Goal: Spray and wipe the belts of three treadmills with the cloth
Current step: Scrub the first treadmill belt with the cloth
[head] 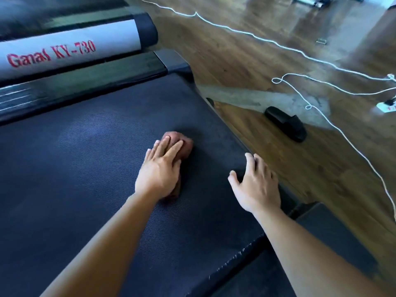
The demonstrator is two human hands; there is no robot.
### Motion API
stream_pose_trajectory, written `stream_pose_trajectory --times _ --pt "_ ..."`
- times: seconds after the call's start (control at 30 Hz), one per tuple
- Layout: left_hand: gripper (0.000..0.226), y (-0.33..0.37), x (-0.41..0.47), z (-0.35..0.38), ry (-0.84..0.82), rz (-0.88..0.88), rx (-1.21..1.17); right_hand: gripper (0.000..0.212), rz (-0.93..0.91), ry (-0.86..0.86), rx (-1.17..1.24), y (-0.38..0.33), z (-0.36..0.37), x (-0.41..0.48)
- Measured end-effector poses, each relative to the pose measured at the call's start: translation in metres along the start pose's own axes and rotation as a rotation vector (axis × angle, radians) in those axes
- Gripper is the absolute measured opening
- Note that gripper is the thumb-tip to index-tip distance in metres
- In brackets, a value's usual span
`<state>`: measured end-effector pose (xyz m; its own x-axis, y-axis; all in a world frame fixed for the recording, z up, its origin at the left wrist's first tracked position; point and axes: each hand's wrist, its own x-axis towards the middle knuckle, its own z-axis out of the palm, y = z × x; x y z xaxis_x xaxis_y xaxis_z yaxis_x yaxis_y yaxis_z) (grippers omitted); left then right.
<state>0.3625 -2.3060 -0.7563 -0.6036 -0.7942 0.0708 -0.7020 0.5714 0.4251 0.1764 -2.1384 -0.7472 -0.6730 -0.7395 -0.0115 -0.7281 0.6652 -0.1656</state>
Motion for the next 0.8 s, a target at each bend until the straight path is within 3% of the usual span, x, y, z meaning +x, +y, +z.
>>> stream_pose_trajectory --times 0.17,0.43,0.8 --pt "0.055 -0.026 0.049 -0.007 0.124 -0.195 0.041 0.066 -0.050 0.039 -0.036 0.005 0.008 0.002" --pt "0.056 -0.066 0.156 -0.026 0.170 -0.411 0.071 0.069 -0.047 0.064 -0.064 0.005 0.014 0.005" --pt "0.065 -0.043 0.254 -0.023 0.030 -0.315 0.025 0.066 -0.035 0.078 -0.075 0.005 0.016 0.007"
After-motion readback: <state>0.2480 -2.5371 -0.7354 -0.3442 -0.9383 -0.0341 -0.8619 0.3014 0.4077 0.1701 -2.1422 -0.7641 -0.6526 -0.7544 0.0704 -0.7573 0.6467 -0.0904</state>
